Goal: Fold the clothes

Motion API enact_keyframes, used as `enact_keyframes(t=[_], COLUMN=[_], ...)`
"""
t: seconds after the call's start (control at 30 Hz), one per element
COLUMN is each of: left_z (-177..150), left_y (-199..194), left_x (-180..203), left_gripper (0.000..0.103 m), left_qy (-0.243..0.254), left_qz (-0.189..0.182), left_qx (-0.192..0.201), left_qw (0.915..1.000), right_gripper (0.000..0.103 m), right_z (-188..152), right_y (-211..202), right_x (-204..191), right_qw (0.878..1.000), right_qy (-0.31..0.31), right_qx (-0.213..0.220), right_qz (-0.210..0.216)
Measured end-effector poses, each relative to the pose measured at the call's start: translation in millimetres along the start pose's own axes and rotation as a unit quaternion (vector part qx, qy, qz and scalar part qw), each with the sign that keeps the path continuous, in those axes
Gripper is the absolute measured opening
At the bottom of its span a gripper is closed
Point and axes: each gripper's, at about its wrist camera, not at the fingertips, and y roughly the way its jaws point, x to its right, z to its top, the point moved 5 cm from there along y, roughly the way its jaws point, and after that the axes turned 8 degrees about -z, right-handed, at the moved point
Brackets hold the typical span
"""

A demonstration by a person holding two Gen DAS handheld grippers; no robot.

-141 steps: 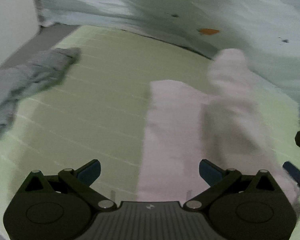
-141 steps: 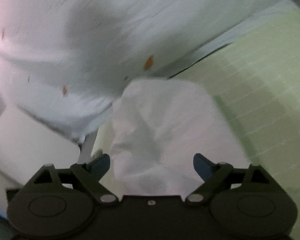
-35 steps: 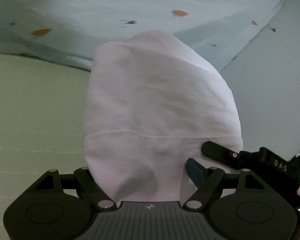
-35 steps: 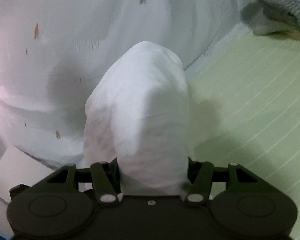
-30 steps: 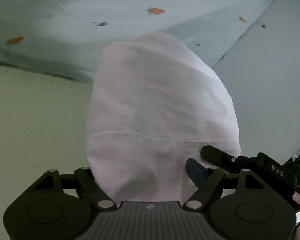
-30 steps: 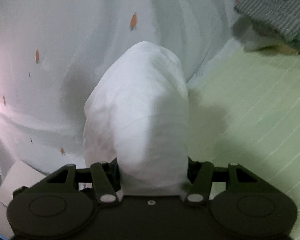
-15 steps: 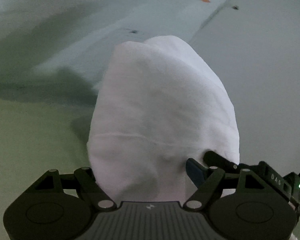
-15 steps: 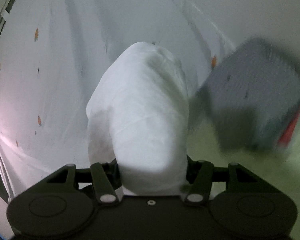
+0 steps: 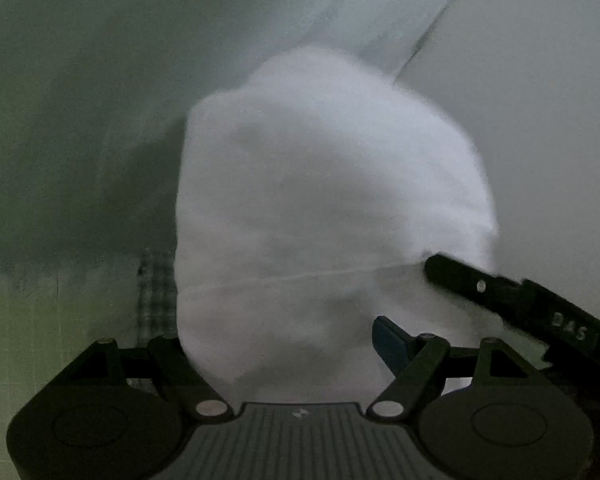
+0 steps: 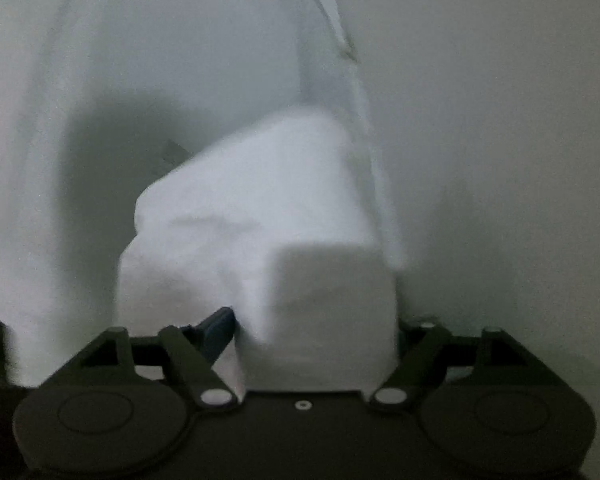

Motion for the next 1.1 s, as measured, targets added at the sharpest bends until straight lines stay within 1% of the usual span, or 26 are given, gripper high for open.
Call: enact_keyframes(t=[0.03, 0.1, 0.13, 0.17, 0.2, 0.23, 0.27, 0.33, 0.37, 0.4, 0.47, 0.5, 0.57, 0.67, 0.7, 0.77, 0.83, 0.9, 0.93, 1.0, 1.03, 1.1], left_z=[0, 4, 8, 12, 17, 23, 25, 25, 25, 24, 23, 21, 22, 12, 8, 3, 1, -7, -10, -14, -19, -24], left_y=[12, 20, 21, 22, 23, 26, 27, 22, 27, 37, 54, 55, 51, 17, 1, -28, -59, -94, -111, -139, -155, -178], left_x=[-7, -12, -12, -12, -13, -18, -23, -34, -42, -47, -58, -62, -64, -55, -52, -41, -27, -14, -7, 6, 15, 26], left_gripper=[0.08, 0.08, 0.08, 0.08, 0.082, 0.082, 0.082, 0.083, 0.085, 0.091, 0.091, 0.091, 0.091, 0.094, 0.097, 0.101, 0.103, 0.103, 0.103, 0.103, 0.103, 0.103], left_qy=[-0.011, -0.008, -0.002, 0.004, 0.008, 0.002, -0.008, -0.021, -0.023, -0.03, -0.043, -0.05, -0.044, 0.004, 0.019, 0.047, 0.074, 0.099, 0.111, 0.129, 0.137, 0.154], left_qz=[0.009, 0.019, 0.025, 0.032, 0.038, 0.047, 0.058, 0.084, 0.1, 0.097, 0.091, 0.087, 0.073, 0.089, 0.095, 0.096, 0.091, 0.09, 0.092, 0.093, 0.093, 0.101], left_qx=[-0.012, 0.005, 0.014, 0.023, 0.032, 0.039, 0.046, 0.056, 0.053, 0.045, 0.028, 0.022, 0.027, 0.041, 0.05, 0.076, 0.107, 0.142, 0.16, 0.188, 0.195, 0.194], left_qw=[0.9998, 0.9998, 0.9996, 0.9992, 0.9987, 0.9981, 0.9973, 0.9947, 0.9933, 0.9938, 0.9945, 0.9947, 0.996, 0.9952, 0.9941, 0.9914, 0.9873, 0.9807, 0.9767, 0.9691, 0.9667, 0.9636], right_gripper=[0.078, 0.083, 0.085, 0.085, 0.085, 0.085, 0.085, 0.084, 0.086, 0.089, 0.09, 0.091, 0.094, 0.094, 0.094, 0.097, 0.098, 0.1, 0.102, 0.102, 0.102, 0.103], right_z=[-2, 0, 4, 7, 8, 7, 4, -10, -20, -30, -45, -46, -44, -42, -41, -39, -37, -32, -31, -31, -32, -38], right_y=[7, 4, -5, -11, -13, -8, 2, 35, 50, 63, 79, 83, 87, 84, 84, 74, 50, 22, 3, -34, -53, -88], right_x=[-1, -2, -7, -13, -19, -24, -29, -31, -29, -26, -22, -20, -12, -10, -14, -27, -42, -55, -59, -66, -70, -79], right_qw=[0.999, 0.992, 0.987, 0.984, 0.981, 0.98, 0.982, 0.988, 0.99, 0.99, 0.987, 0.986, 0.987, 0.988, 0.987, 0.982, 0.976, 0.971, 0.974, 0.983, 0.986, 0.99], right_qy=[-0.026, -0.075, -0.09, -0.106, -0.124, -0.137, -0.147, -0.139, -0.134, -0.13, -0.145, -0.148, -0.141, -0.137, -0.142, -0.163, -0.188, -0.198, -0.182, -0.13, -0.104, -0.06], right_qx=[0.016, 0.067, 0.096, 0.118, 0.133, 0.13, 0.113, 0.058, 0.034, 0.016, 0.007, 0.001, -0.012, -0.018, -0.015, 0.001, 0.026, 0.056, 0.062, 0.063, 0.064, 0.066], right_qz=[-0.029, -0.074, -0.09, -0.087, -0.072, -0.056, -0.041, -0.033, -0.037, -0.046, -0.069, -0.074, -0.074, -0.071, -0.075, -0.091, -0.108, -0.121, -0.122, -0.116, -0.112, -0.108])
